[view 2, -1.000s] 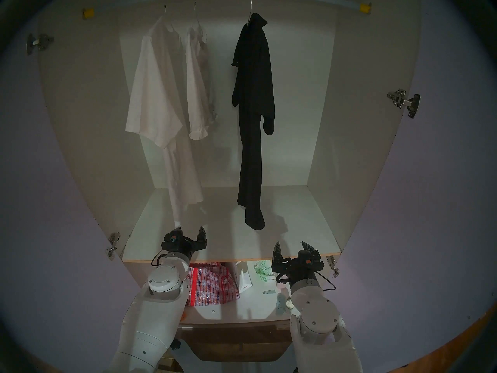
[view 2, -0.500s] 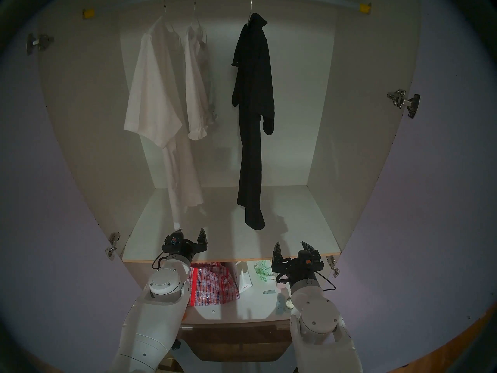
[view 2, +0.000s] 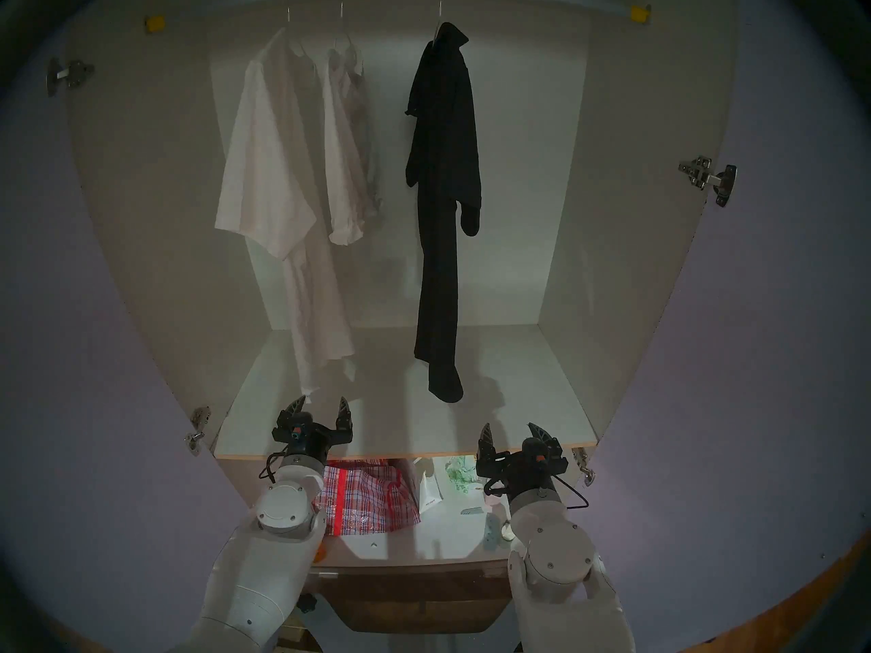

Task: Move and arrange clothes and pants in the wardrobe

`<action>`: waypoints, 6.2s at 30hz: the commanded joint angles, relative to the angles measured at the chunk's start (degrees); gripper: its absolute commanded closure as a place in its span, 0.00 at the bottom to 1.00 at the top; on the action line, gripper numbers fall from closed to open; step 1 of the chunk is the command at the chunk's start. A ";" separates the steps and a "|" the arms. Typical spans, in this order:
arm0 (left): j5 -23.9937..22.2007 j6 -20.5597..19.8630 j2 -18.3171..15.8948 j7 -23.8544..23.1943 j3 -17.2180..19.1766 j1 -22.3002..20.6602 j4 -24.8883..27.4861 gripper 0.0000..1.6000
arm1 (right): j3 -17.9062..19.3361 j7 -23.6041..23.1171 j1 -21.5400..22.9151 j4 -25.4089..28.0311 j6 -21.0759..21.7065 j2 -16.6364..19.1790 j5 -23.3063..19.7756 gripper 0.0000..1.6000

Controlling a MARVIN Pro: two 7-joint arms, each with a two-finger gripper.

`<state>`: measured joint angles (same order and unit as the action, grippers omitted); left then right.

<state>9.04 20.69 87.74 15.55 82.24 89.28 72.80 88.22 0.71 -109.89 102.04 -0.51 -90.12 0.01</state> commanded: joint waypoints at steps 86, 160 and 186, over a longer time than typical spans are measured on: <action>44.86 -20.74 -17.20 5.87 -17.70 -10.45 9.46 0.00 | -0.01 -0.11 0.49 1.35 -0.27 -0.28 -0.04 0.00; 16.42 -39.67 -27.24 -18.24 -4.35 -7.86 33.06 0.00 | 0.13 -0.27 0.47 1.40 -0.24 -0.47 0.10 0.00; 34.31 -36.88 -30.62 1.38 -9.71 -5.26 29.57 0.00 | 0.16 -0.31 0.52 1.29 -0.30 -0.52 0.15 0.00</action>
<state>36.11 -16.76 56.42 11.71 75.40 88.31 105.78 88.51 0.43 -109.91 101.88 -0.51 -90.48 0.27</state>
